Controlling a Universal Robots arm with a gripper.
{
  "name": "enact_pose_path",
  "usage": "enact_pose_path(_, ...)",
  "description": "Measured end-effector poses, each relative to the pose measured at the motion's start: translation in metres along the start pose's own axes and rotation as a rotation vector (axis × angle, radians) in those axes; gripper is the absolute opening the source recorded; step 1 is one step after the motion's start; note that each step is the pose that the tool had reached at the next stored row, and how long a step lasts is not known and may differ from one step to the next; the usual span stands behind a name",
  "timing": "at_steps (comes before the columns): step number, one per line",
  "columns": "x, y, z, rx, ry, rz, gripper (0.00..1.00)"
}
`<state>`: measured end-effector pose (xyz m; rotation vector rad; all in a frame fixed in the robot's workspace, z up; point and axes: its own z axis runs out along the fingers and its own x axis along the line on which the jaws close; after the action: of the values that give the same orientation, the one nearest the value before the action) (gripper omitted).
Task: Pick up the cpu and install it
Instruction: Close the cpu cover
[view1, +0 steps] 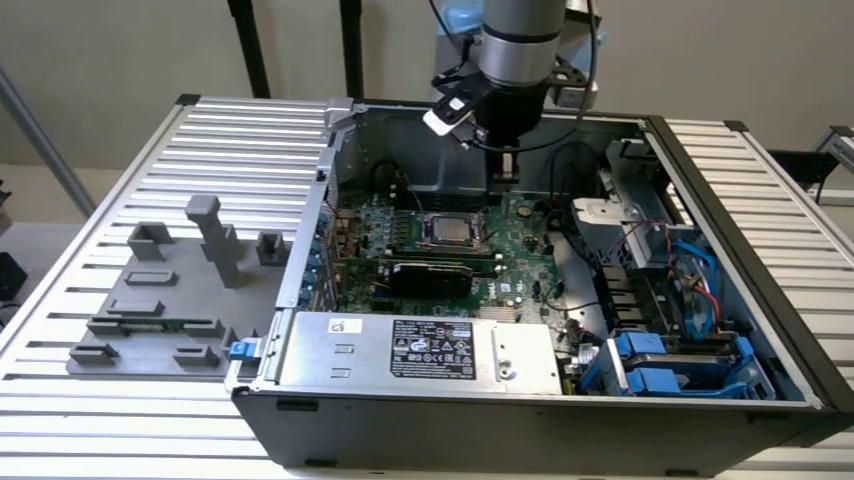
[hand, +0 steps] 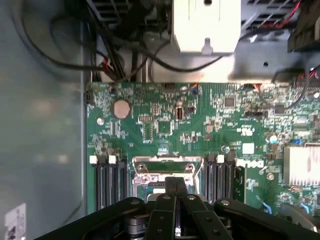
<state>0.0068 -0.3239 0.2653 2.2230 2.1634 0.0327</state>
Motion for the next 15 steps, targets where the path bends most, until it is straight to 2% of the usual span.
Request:
enact_pose_path(3,0.0,0.0139,-0.0105,0.0049,0.0031,0.0,0.11)
enact_pose_path(5,0.0,0.0233,-0.0111,0.0066,0.0069,0.0,0.11)
enact_pose_path(8,0.0,0.0355,-0.0085,0.007,0.0086,0.0,0.11)
enact_pose_path(11,0.001,0.0401,-0.0029,0.0072,0.0086,0.0,0.11)
enact_pose_path(15,0.001,0.0395,0.0044,0.0071,0.0086,-0.001,0.11)
